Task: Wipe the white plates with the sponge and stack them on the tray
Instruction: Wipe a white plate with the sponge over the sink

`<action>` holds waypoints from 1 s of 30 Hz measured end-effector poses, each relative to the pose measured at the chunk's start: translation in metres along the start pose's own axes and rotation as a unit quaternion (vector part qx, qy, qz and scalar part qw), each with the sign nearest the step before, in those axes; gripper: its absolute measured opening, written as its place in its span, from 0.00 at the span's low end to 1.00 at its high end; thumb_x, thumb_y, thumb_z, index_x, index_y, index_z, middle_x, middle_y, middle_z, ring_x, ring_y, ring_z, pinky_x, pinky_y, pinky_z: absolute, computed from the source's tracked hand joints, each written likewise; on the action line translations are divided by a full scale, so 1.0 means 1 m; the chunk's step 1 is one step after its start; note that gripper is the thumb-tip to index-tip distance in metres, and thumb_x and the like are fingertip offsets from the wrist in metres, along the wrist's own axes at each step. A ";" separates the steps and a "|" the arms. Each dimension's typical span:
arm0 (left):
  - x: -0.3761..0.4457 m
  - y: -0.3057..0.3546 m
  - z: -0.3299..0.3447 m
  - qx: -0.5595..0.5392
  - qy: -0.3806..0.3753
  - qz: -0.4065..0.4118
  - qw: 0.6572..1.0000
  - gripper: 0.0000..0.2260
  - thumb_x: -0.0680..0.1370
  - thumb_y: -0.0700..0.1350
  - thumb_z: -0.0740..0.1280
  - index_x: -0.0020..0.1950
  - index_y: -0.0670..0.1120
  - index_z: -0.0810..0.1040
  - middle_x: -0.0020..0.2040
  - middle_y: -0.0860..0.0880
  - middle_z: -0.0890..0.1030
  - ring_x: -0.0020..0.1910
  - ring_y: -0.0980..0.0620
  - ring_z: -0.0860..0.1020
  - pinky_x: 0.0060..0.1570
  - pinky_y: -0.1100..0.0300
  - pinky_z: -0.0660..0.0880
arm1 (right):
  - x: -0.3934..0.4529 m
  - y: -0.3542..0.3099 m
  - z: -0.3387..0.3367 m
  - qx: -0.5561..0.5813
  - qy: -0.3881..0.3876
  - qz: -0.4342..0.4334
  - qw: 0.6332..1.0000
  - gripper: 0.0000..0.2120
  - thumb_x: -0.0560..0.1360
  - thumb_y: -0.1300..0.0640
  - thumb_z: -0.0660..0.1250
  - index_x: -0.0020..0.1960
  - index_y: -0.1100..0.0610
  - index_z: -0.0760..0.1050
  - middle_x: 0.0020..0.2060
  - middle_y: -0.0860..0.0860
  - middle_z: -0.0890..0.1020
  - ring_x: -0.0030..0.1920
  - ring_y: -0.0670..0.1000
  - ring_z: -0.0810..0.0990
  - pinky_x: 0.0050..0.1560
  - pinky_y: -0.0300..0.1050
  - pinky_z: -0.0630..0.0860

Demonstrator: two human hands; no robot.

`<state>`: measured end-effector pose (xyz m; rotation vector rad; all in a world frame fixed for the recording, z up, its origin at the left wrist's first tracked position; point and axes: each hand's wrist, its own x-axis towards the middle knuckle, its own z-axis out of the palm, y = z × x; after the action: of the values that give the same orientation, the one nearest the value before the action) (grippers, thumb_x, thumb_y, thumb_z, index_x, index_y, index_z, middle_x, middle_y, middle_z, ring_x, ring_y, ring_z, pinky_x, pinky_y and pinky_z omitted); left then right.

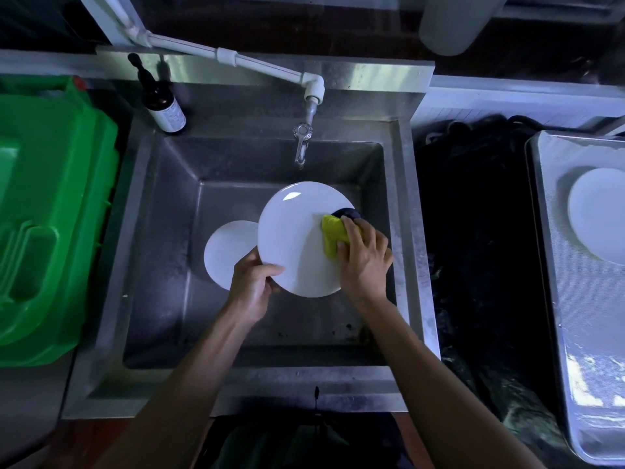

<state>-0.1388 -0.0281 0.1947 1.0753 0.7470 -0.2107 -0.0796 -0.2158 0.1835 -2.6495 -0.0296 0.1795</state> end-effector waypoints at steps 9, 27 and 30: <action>-0.004 -0.010 -0.002 0.025 -0.044 -0.035 0.998 0.21 0.64 0.33 0.68 0.53 0.48 0.86 0.53 0.44 0.86 0.49 0.43 0.85 0.42 0.46 0.82 | 0.033 -0.008 -0.012 -0.039 0.005 -0.065 0.997 0.21 0.82 0.53 0.58 0.75 0.46 0.65 0.73 0.49 0.67 0.70 0.58 0.64 0.65 0.64 0.63; 0.004 -0.004 -0.003 0.026 -0.104 0.006 0.994 0.21 0.69 0.28 0.64 0.57 0.45 0.83 0.47 0.42 0.84 0.46 0.43 0.85 0.41 0.47 0.81 | -0.006 -0.062 0.000 0.005 -0.047 -0.236 0.971 0.22 0.80 0.52 0.59 0.74 0.48 0.69 0.72 0.49 0.71 0.66 0.59 0.70 0.63 0.62 0.67; 0.006 -0.005 -0.007 0.020 -0.102 0.004 0.995 0.23 0.66 0.27 0.65 0.58 0.43 0.82 0.46 0.41 0.84 0.45 0.42 0.85 0.41 0.44 0.81 | -0.016 -0.062 0.001 0.018 -0.050 -0.241 0.969 0.23 0.79 0.49 0.56 0.73 0.49 0.71 0.71 0.50 0.72 0.66 0.59 0.71 0.63 0.61 0.68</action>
<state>-0.1399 -0.0234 0.1860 1.0771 0.5558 -0.3255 -0.0952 -0.1612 0.2138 -2.5062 -0.6885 0.1455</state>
